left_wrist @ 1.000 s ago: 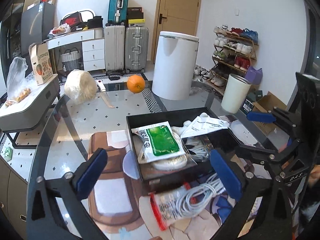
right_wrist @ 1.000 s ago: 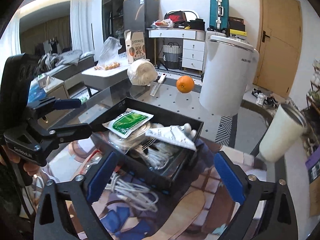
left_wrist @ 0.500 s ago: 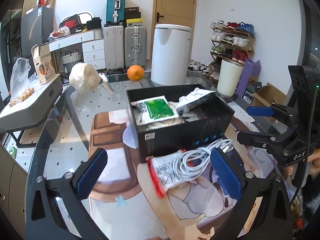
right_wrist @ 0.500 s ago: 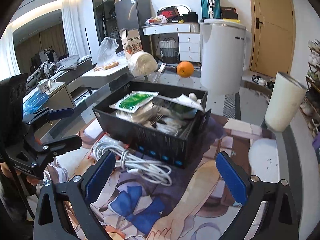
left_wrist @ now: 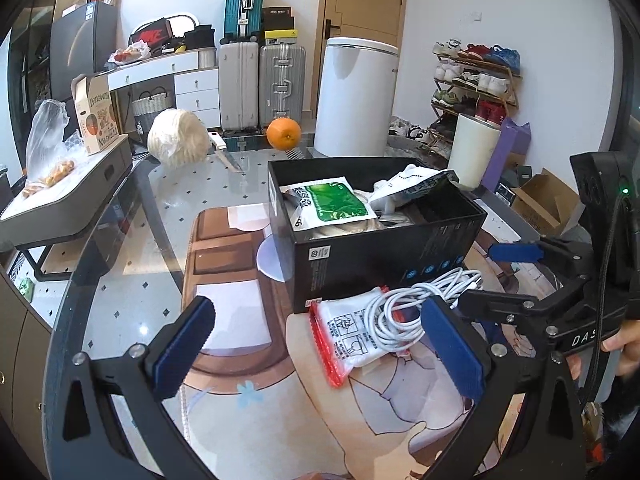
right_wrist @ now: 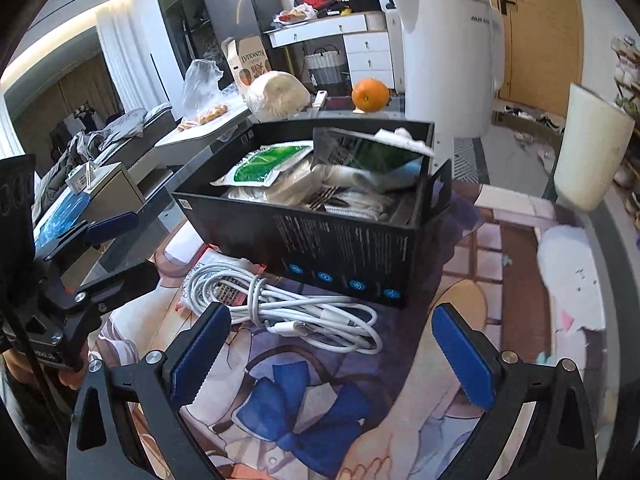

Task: Organize soft objects
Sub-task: 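Move the right gripper to the coiled white cable and close on it, then grasp the red-edged white packet with the left gripper while the right lifts the cable, then carry the packet and cable into the black box and open both grippers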

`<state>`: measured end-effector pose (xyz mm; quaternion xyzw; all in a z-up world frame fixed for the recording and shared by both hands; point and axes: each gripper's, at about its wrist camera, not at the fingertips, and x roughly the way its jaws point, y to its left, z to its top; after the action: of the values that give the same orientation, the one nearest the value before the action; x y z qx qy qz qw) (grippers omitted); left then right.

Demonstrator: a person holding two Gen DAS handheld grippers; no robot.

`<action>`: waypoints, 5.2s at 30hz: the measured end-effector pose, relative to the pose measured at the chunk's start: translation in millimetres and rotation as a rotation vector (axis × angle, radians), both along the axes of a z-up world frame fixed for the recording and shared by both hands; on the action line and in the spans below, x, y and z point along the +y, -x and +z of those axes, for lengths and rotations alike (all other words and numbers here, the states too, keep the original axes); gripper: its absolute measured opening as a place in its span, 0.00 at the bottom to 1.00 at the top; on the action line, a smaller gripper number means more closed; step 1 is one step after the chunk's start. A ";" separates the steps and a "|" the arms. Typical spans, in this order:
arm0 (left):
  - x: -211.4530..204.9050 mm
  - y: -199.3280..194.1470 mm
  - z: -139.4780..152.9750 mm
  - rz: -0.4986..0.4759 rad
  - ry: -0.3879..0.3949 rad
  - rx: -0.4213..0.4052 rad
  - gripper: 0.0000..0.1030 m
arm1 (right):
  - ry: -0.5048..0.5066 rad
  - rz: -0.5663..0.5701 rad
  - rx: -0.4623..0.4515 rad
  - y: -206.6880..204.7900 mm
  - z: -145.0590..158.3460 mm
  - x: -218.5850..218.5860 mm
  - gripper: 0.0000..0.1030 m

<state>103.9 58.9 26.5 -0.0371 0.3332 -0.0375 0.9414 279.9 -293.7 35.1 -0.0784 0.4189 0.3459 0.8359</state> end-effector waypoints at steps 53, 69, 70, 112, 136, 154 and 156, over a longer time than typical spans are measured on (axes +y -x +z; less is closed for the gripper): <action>6.2 -1.9 -7.3 0.004 -0.005 0.024 1.00 | -0.130 -0.139 0.128 -13.3 -16.3 -8.4 0.69; 3.4 -3.0 -9.0 -0.012 0.003 0.047 1.00 | -0.211 -0.170 0.110 -8.1 -1.3 -55.7 0.68; 2.2 -3.6 -10.2 -0.015 0.004 0.055 1.00 | -0.215 -0.176 0.110 -7.6 0.2 -60.4 0.68; -25.6 -11.0 -24.5 -0.092 -0.057 0.145 0.52 | -0.239 -0.138 0.045 8.1 28.8 -69.3 0.68; 6.7 -37.3 40.7 -0.026 0.035 -0.006 0.52 | -0.171 -0.130 -0.060 -10.2 65.4 -14.3 0.68; -0.7 -84.1 38.8 -0.075 0.044 0.026 0.53 | -0.080 -0.133 -0.111 -33.0 51.9 11.7 0.68; -2.0 -88.4 35.8 -0.076 0.048 0.035 0.53 | -0.075 -0.126 -0.119 -34.0 51.6 12.4 0.68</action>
<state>192.3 56.9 62.2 -0.0473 0.3497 -0.0807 0.9322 313.8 -281.3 86.8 -0.0410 0.3591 0.3029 0.8818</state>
